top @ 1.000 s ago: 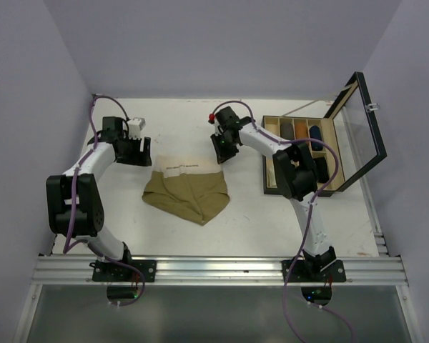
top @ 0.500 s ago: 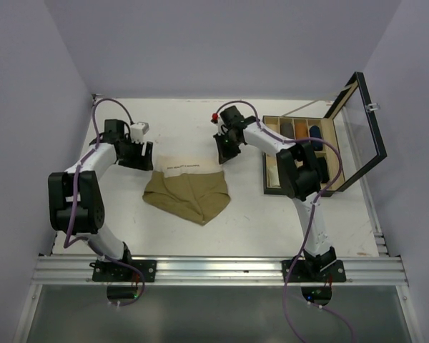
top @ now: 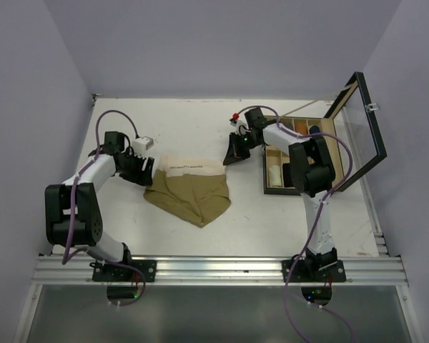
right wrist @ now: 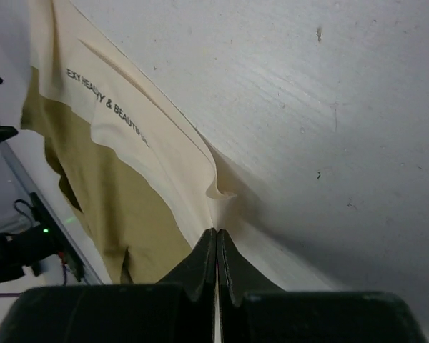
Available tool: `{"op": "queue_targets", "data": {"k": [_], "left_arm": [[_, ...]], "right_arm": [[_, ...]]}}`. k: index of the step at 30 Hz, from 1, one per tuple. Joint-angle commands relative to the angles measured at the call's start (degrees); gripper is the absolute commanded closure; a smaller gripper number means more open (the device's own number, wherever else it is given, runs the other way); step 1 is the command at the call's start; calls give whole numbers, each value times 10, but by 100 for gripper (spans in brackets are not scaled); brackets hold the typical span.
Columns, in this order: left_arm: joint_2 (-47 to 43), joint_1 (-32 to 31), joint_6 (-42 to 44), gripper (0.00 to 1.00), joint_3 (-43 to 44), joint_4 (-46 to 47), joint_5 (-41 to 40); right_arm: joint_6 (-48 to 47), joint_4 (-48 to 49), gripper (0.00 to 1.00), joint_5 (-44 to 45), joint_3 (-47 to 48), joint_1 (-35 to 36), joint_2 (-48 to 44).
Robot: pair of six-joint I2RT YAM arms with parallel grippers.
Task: Roll the underwear
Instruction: Flatten the underwear
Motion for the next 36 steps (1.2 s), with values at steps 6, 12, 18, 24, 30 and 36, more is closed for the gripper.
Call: {"op": "queue_targets", "data": {"k": [6, 12, 18, 24, 30, 36], "left_arm": [[67, 2, -68, 44, 126, 58, 118], [197, 2, -142, 46, 224, 91, 171], [280, 2, -181, 51, 261, 127, 186], [325, 2, -203, 57, 277, 139, 233], [339, 2, -201, 61, 270, 141, 253], [341, 6, -207, 89, 270, 142, 231]], "right_arm": [[126, 152, 100, -184, -60, -52, 7], [125, 157, 100, -188, -65, -53, 17], [111, 157, 100, -200, -71, -54, 20], [99, 156, 100, -205, -83, -55, 5], [94, 153, 100, -202, -81, -54, -1], [89, 145, 100, -200, -80, -56, -8]]}}
